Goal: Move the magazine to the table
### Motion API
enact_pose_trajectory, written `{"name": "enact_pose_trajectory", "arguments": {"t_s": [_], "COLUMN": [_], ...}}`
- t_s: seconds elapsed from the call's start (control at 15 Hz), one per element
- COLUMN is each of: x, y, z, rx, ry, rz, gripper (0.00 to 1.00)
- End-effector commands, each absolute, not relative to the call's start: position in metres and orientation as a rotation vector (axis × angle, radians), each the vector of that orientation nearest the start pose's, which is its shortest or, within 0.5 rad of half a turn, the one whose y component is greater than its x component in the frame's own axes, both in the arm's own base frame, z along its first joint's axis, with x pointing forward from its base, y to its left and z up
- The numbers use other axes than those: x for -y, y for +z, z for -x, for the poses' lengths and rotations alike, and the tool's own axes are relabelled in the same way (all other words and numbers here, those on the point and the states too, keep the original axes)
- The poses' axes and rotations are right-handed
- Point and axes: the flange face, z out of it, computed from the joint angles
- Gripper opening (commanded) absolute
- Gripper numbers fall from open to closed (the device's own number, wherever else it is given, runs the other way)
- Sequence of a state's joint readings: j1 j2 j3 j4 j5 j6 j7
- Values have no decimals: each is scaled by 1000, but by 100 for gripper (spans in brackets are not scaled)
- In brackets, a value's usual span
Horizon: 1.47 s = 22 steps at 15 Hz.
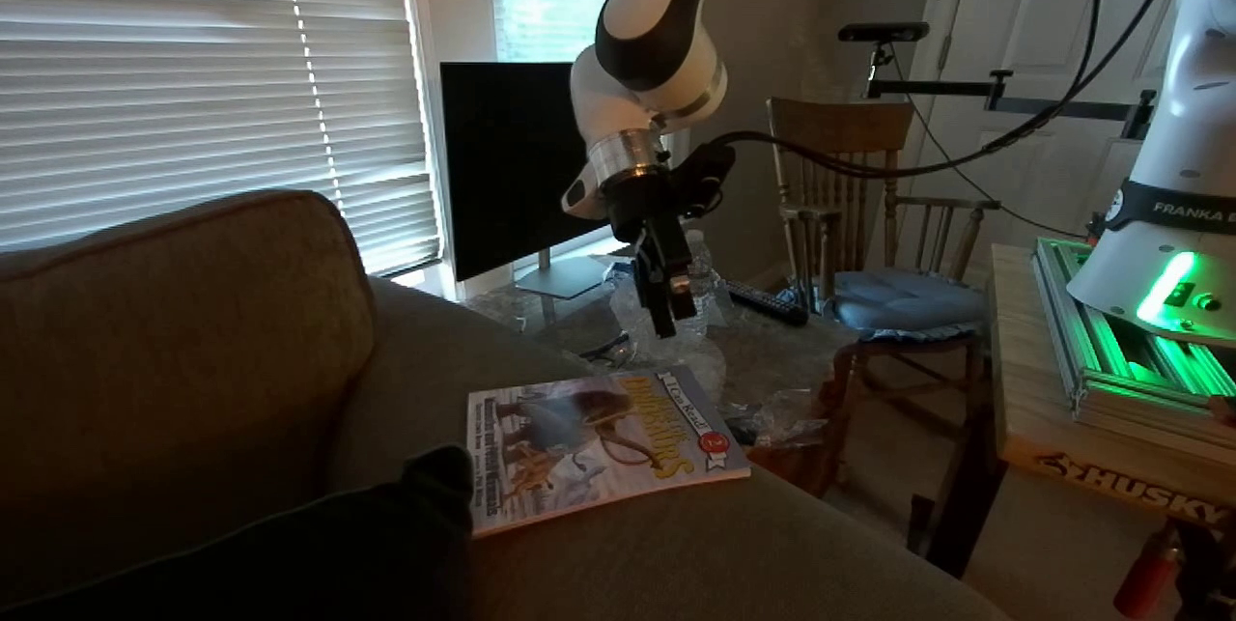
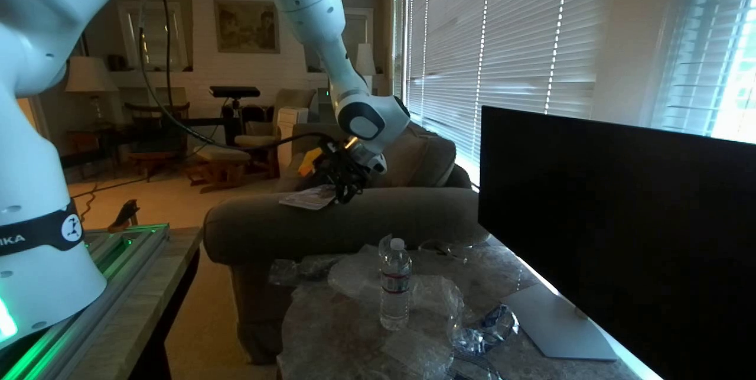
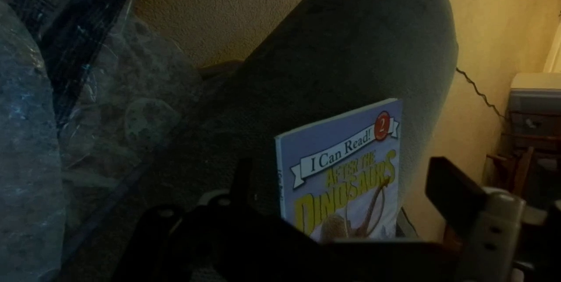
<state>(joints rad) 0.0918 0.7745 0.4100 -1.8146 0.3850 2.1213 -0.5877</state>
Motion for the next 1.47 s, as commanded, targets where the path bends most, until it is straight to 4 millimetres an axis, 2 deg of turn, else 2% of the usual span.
{"name": "enact_pose_trajectory", "arguments": {"t_s": [0.0, 0.27, 1.0, 1.07, 1.4], "x": [-312, -318, -324, -324, -324], "y": [115, 106, 79, 78, 81], "z": [-525, -526, -513, -512, -511], "rx": [834, 838, 840, 838, 844], "ry": [440, 396, 451, 452, 448], "rz": [2339, 2358, 2342, 2340, 2341], "gripper": [100, 100, 100, 79, 44]}}
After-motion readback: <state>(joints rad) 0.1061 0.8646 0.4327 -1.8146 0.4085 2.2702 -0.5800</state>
